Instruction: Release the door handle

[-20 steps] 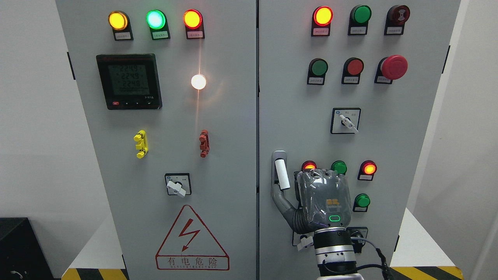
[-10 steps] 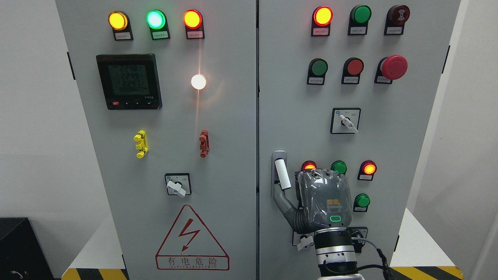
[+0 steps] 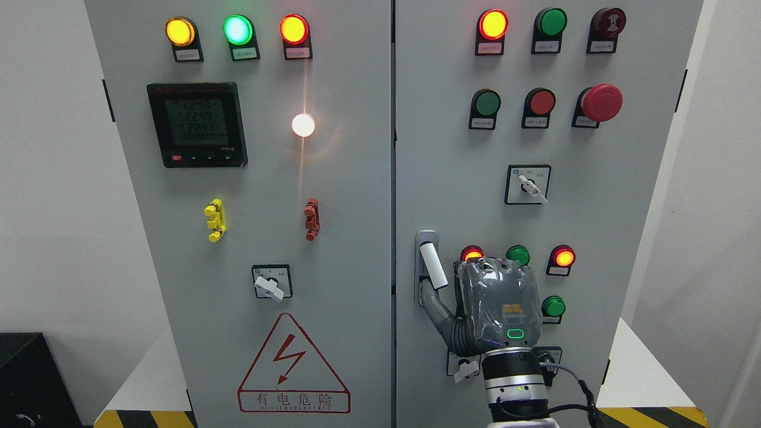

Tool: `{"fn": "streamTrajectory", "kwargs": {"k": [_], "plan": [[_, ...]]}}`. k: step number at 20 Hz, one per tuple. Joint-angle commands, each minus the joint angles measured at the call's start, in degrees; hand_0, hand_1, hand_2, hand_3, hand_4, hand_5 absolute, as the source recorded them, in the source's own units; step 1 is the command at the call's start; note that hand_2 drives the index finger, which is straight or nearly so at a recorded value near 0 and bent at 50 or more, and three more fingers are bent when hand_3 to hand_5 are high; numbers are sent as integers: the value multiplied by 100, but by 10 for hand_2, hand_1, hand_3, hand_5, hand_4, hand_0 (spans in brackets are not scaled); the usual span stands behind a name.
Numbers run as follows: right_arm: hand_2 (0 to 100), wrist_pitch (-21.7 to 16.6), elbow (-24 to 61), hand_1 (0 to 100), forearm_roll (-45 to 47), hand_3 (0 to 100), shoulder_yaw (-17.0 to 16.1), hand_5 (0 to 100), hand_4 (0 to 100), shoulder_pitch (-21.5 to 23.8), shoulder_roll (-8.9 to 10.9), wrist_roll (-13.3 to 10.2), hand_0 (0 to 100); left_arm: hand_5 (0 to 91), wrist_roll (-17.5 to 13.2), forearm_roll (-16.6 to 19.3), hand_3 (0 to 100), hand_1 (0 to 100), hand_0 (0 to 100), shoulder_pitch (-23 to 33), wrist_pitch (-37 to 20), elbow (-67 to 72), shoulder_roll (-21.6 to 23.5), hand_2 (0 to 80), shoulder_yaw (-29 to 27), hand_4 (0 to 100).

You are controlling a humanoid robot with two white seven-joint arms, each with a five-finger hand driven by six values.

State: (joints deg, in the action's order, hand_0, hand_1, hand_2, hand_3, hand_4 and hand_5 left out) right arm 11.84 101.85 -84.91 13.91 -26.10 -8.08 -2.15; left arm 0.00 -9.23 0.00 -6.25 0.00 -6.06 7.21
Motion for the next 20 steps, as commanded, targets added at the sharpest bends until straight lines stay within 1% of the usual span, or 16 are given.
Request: {"fn": "streamTrajectory", "kwargs": {"k": [1,20], "plan": [[942,-6,37,408,1,1000,-37,1000,994,8,0,-5,528,0,0,-8,0,556,120,-149,1,167,0,0,0,0],[940,-6,80,428,-8,1000,-72,1000,993,61,0,-5,530,0,0,1,0,556,120,-149,1,167,0,0,0,0]]}}
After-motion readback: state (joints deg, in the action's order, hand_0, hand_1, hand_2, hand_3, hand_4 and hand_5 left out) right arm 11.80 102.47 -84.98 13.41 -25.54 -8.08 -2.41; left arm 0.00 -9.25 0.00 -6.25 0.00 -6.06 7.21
